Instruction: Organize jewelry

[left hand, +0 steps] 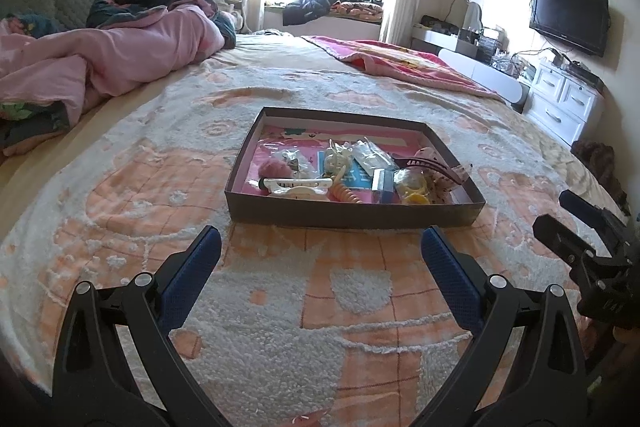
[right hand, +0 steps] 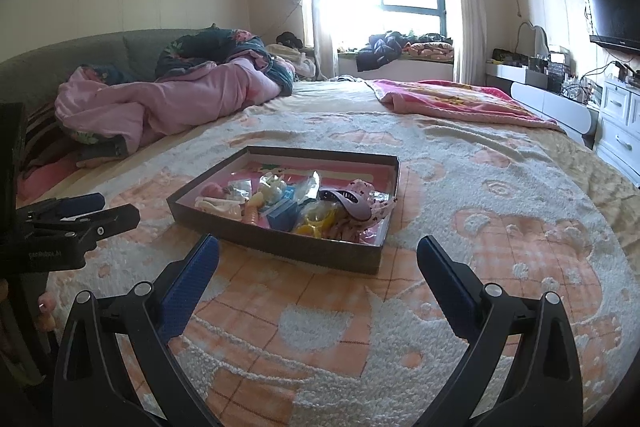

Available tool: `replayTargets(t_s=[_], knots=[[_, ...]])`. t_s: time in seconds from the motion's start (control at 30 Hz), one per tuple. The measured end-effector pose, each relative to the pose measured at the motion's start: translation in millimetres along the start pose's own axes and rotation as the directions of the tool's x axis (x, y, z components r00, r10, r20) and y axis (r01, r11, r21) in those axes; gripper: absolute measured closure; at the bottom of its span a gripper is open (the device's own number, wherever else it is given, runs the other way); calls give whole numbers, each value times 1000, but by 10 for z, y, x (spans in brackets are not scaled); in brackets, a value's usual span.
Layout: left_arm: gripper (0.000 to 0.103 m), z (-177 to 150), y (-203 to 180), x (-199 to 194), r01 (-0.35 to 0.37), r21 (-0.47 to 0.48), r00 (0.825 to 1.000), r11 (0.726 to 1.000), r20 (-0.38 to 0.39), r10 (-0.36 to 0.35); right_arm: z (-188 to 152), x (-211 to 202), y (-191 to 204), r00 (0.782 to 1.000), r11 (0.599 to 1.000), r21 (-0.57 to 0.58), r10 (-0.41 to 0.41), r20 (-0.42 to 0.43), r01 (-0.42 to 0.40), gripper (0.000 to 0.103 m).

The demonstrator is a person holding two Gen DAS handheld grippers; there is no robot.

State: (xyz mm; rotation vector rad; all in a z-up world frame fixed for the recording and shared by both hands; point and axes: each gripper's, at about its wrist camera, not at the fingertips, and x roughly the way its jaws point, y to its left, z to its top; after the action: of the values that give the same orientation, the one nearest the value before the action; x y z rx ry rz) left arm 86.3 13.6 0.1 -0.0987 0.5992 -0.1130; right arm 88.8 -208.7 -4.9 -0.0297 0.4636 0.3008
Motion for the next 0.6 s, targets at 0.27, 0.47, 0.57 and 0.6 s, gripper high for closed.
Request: replayTargets(t_s=[0.27,0.47,0.57,0.6], knots=[[11,-25,-51,-3,6,15,1000,1000,30,-6,-93,-17,-30,1000,1000,23,-8,9,8,7],[11,-81,-78,-23,-2,25,997,1000,82,0,-120,-102,-66,996,999,34,-31,88,28,7],[11,-86,-78,-50,-9,26,993,1000,115,6,-124,-140,-97,991,998,41,-46,127,41,7],[11,-85,-78,-59,-11,26,992,1000,127,8,-124,-149,-107,990,998,44,-49,135,43,7]])
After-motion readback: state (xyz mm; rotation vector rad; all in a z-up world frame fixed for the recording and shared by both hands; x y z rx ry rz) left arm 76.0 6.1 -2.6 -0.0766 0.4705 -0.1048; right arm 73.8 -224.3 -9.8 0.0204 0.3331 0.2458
